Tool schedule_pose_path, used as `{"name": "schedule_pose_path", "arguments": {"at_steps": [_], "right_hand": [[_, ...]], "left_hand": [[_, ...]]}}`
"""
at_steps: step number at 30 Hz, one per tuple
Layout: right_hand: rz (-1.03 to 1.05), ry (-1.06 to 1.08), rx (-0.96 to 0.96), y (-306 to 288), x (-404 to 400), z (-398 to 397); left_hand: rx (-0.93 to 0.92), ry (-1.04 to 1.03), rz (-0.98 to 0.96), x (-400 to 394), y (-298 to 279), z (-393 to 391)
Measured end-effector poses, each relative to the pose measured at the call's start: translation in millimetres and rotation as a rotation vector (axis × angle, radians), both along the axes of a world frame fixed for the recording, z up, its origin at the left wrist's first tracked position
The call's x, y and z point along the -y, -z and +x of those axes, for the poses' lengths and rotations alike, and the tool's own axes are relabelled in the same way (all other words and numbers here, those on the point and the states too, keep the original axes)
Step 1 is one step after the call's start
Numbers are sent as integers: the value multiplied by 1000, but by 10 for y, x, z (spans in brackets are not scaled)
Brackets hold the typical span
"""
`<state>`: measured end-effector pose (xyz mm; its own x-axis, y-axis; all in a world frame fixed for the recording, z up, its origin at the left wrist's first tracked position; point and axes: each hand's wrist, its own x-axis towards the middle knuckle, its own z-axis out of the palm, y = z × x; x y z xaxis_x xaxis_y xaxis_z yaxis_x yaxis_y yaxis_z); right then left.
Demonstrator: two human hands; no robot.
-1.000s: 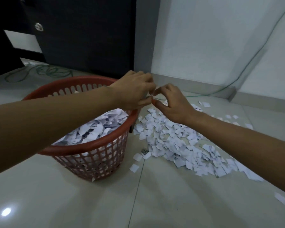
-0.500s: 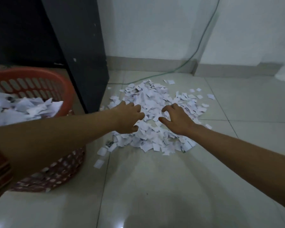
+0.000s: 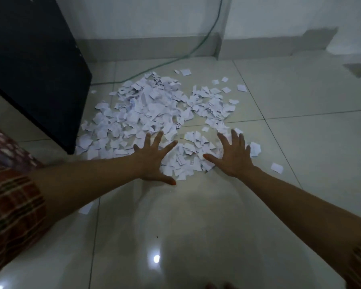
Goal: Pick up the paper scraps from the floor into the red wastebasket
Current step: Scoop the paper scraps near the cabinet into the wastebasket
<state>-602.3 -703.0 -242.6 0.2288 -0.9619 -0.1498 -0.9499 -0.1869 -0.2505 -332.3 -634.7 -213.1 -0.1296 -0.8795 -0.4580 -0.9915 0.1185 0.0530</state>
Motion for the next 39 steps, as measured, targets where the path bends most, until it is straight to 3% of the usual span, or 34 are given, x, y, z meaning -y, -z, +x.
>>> {"name": "schedule_pose_path", "arguments": {"at_steps": [7, 10, 17, 21, 26, 32, 39], "right_hand": [[143, 210, -14, 152, 237, -204], [144, 150, 12, 252, 234, -67], [71, -157, 110, 345, 60, 518], [-151, -296, 23, 509, -140, 674], [-344, -313, 118, 500, -250, 618], [-163, -416, 163, 393, -234, 644], [-17, -454, 137, 202, -272, 688]], "left_hand": [[-54, -145, 46, 143, 363, -44], [-21, -31, 48, 126, 443, -42], [40, 136, -192, 188, 404, 17], [13, 182, -214, 204, 356, 9], [91, 257, -152, 213, 243, 16], [68, 301, -126, 136, 126, 157], [26, 301, -226, 32, -273, 298]]}}
